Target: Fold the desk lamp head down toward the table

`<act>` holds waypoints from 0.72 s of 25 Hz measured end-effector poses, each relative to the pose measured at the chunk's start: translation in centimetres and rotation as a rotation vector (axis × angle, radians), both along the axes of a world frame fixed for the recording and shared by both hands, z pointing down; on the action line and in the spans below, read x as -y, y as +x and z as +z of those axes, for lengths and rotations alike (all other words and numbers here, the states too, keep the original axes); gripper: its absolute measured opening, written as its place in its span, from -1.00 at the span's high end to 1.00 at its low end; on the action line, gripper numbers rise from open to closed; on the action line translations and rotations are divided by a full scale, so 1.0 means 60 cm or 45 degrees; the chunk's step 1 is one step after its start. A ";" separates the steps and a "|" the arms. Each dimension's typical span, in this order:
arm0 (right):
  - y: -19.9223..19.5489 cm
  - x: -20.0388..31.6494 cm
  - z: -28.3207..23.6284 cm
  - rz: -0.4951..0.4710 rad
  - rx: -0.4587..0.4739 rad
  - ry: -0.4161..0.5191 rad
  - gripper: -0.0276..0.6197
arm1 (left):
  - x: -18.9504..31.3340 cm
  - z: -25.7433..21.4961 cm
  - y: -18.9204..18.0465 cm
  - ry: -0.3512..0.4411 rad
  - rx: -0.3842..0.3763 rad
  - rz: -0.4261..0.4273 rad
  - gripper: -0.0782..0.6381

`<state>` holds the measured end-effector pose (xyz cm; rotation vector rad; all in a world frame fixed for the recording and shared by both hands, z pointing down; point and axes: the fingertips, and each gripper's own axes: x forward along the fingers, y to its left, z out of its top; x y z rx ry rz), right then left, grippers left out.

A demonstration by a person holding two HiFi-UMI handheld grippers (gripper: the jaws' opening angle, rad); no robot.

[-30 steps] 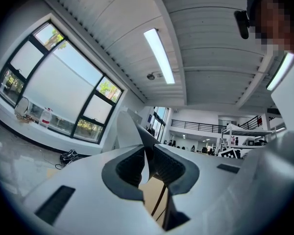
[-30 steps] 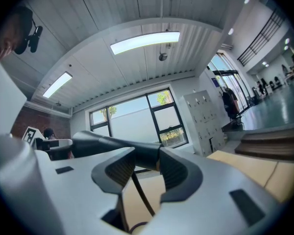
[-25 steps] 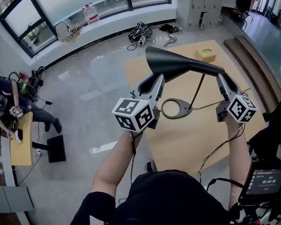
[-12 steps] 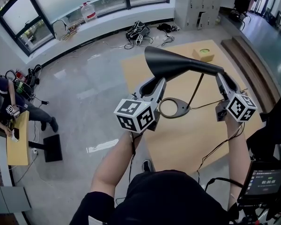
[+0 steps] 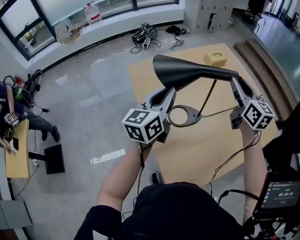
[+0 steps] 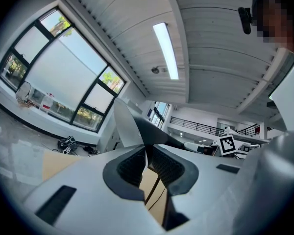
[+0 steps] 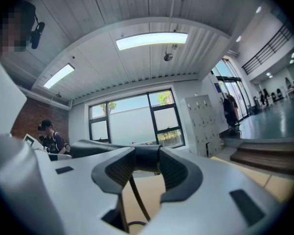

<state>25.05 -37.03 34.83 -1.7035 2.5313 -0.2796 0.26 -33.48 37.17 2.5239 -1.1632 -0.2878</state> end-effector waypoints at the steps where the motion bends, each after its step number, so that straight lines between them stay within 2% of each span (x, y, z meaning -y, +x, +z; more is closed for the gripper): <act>1: -0.001 0.001 -0.003 0.000 -0.006 0.004 0.43 | 0.001 0.005 -0.001 -0.010 -0.008 0.002 0.65; 12: -0.002 0.002 -0.014 0.018 -0.202 0.024 0.43 | 0.003 0.057 0.013 -0.062 -0.053 0.014 0.65; 18: 0.000 0.005 -0.019 0.015 -0.231 0.017 0.43 | 0.003 0.065 0.012 -0.070 -0.100 0.016 0.65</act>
